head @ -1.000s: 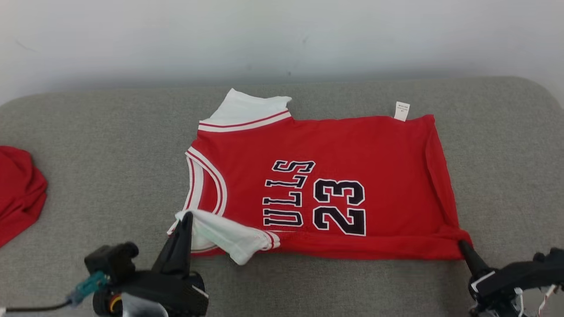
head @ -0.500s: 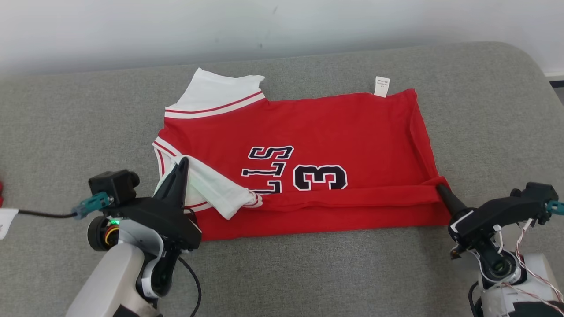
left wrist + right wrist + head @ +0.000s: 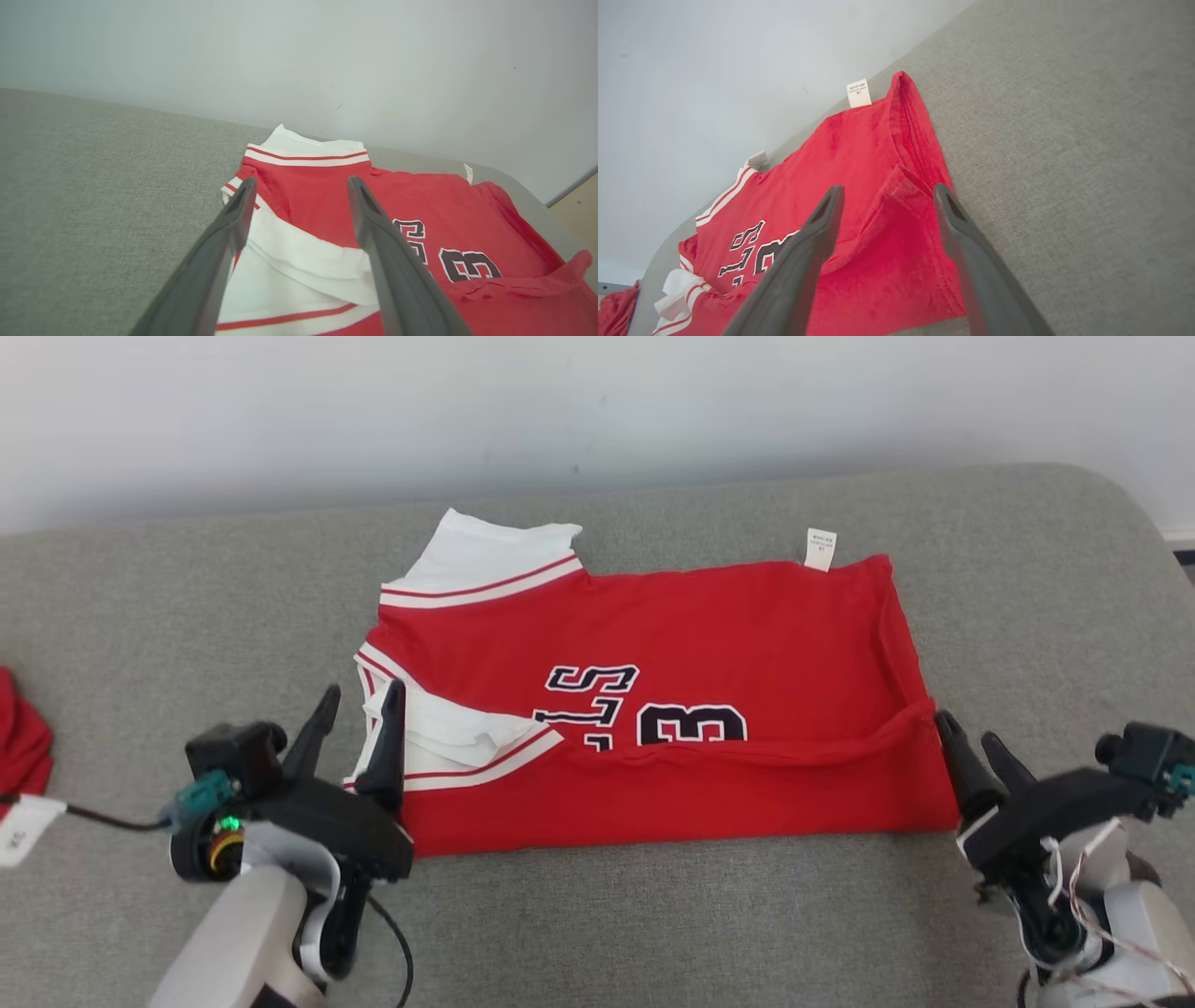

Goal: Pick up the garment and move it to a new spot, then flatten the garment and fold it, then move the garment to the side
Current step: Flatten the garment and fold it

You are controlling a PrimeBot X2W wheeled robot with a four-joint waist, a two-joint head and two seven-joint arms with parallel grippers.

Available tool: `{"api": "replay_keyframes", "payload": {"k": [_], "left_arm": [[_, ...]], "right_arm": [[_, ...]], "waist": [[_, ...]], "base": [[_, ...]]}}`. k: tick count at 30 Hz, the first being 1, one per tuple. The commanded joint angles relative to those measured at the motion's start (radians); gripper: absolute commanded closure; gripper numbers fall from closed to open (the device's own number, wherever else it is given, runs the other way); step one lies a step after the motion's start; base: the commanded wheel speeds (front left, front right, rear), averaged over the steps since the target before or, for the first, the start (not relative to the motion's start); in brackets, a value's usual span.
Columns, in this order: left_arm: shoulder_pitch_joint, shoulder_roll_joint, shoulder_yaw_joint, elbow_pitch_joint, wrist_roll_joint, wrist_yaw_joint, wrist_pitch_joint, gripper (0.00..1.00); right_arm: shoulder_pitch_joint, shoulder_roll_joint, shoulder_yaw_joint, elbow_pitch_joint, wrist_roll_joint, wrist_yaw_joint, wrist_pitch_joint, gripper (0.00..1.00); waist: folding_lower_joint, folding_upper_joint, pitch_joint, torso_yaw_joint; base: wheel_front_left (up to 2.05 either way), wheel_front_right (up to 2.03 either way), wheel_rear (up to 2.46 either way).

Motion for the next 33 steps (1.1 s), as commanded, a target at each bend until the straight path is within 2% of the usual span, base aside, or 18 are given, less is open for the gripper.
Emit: {"api": "replay_keyframes", "payload": {"k": [1,7,14,25,30,31,32,33], "left_arm": [[0.037,0.006,-0.002,-0.005,0.003,0.008,-0.011,0.0],[0.151,0.006,-0.012,-0.063,0.013,0.04,-0.027,0.0],[0.229,-0.005,-0.025,-0.1,0.022,0.079,-0.027,0.0],[0.202,-0.001,-0.066,-0.006,0.095,0.131,-0.038,0.0],[0.181,-0.03,-0.066,0.065,0.082,0.111,-0.038,0.0],[0.182,-0.036,-0.066,0.086,0.076,0.106,-0.039,0.0],[0.178,-0.041,-0.067,0.105,0.073,0.098,-0.038,0.21],[0.173,-0.046,-0.065,0.121,0.071,0.095,-0.038,0.63]], "right_arm": [[0.027,-0.01,0.013,-0.013,-0.01,-0.002,-0.015,0.0],[0.125,-0.047,0.04,-0.049,-0.042,-0.002,-0.047,0.0],[0.136,-0.081,0.064,-0.01,-0.115,-0.002,-0.097,0.0],[0.043,-0.075,0.117,0.167,-0.158,-0.002,-0.176,0.0],[0.01,-0.075,0.14,0.261,-0.169,-0.002,-0.202,0.0],[0.007,-0.076,0.145,0.277,-0.169,-0.002,-0.204,0.11],[0.003,-0.077,0.15,0.292,-0.168,-0.002,-0.209,0.51],[-0.002,-0.076,0.154,0.306,-0.166,-0.002,-0.212,0.75]], "waist": [[0.0,-0.0001,-0.016,0.008],[0.0,-0.0001,-0.026,0.018],[0.0,-0.0001,-0.007,0.023],[0.0,-0.0001,0.021,0.038],[0.0,-0.0001,0.025,0.051],[0.0,-0.0001,0.025,0.052],[0.0,-0.0001,0.023,0.053],[0.0,-0.0001,0.022,0.053]], "base": [[0.0,0.0,0.0],[0.0,0.0,0.0],[0.0,0.0,0.0],[0.0,0.0,0.0],[0.0,0.0,0.0],[0.0,0.0,0.0],[0.0,0.0,0.0],[0.0,0.0,0.0]]}}
